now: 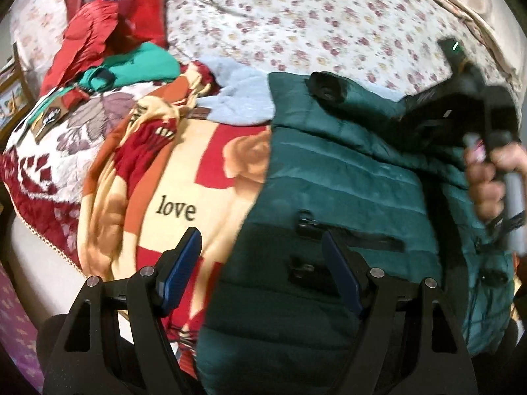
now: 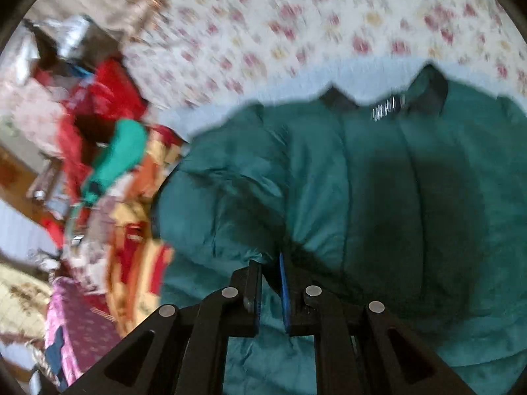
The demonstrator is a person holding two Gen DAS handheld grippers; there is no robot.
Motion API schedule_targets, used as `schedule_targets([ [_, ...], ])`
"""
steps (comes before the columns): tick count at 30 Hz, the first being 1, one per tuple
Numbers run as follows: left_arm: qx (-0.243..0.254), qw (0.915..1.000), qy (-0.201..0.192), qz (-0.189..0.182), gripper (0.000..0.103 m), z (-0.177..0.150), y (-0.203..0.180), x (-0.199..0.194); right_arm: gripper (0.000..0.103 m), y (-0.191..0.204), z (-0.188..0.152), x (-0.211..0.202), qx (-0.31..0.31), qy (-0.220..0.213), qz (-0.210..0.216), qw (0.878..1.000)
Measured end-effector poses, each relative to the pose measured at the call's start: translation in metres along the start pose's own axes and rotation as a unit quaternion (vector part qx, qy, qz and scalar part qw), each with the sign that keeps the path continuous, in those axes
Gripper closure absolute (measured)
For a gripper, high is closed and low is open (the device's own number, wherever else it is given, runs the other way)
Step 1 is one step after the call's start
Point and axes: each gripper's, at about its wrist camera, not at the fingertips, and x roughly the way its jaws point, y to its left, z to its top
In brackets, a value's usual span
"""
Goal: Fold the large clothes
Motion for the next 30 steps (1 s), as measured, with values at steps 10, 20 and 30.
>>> schedule_targets([
  [10, -0.021, 0.9997, 0.010, -0.008, 0.027, -0.004, 0.014, 0.018, 0.093, -0.010, -0.008, -0.028, 0.041, -0.035, 0.040, 0.998],
  [20, -0.024, 0.9995, 0.010, -0.018, 0.027, -0.003, 0.019, 0.022, 0.064, 0.012, -0.025, -0.068, 0.005, -0.070, 0.050, 0.996],
  [30, -0.051, 0.9984, 0.014, -0.020, 0.027, -0.001, 0.033, 0.024, 0.064, 0.033, 0.014, -0.028, -0.048, -0.046, -0.094, 0.993],
])
